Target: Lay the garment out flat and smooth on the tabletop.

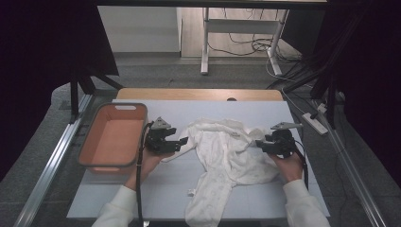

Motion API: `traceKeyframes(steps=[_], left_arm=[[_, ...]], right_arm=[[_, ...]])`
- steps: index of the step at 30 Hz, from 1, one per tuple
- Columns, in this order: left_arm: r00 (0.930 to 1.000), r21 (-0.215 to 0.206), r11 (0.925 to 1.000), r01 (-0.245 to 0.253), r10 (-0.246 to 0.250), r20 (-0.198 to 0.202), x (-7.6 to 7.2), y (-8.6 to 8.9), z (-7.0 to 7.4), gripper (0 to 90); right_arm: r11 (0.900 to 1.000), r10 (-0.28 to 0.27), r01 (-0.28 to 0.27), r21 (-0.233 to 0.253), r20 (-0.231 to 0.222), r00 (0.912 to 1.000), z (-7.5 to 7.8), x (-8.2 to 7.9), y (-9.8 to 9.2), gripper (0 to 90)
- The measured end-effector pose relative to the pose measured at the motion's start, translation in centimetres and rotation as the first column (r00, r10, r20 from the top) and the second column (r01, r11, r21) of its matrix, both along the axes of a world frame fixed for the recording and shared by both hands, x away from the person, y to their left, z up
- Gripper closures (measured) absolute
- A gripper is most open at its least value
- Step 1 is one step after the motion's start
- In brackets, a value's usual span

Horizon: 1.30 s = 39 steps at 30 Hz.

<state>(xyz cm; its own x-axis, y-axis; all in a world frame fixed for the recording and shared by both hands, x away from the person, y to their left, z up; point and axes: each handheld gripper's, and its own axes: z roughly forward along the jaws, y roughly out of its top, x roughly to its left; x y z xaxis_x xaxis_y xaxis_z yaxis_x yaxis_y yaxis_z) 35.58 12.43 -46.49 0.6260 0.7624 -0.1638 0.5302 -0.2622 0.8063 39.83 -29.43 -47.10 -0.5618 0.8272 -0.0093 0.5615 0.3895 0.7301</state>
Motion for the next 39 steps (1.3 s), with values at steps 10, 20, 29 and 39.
traceKeyframes(steps=[10, 20, 29, 39], left_arm=[[1.0, 0.003, 1.0, 0.004, -0.004, -0.003, 0.1, -0.1, -0.1, 34.5], [1.0, 0.009, 0.9999, -0.007, 0.007, 0.003, -0.3, 0.3, -0.1, 34.6], [0.9999, 0.018, 0.9998, -0.01, 0.01, -0.003, -0.3, 0.3, -0.3, 34.6], [0.9999, 0.017, 0.9998, -0.012, 0.012, 0.001, -0.3, 0.3, -0.3, 34.6]], right_arm=[[0.997, 0.033, -0.034, -0.069, -0.014, 0.9994, -1.2, 0.0, 1.4, 49.0], [0.992, 0.004, -0.002, -0.125, 0.017, 0.9998, -2.6, 1.6, 1.5, 54.6], [0.986, 0.015, -0.013, -0.169, 0.007, 0.9999, -3.7, 2.3, 1.6, 74.4], [0.984, 0.019, -0.012, -0.177, 0.04, 0.999, -2.9, 2.1, 1.2, 89.3]])
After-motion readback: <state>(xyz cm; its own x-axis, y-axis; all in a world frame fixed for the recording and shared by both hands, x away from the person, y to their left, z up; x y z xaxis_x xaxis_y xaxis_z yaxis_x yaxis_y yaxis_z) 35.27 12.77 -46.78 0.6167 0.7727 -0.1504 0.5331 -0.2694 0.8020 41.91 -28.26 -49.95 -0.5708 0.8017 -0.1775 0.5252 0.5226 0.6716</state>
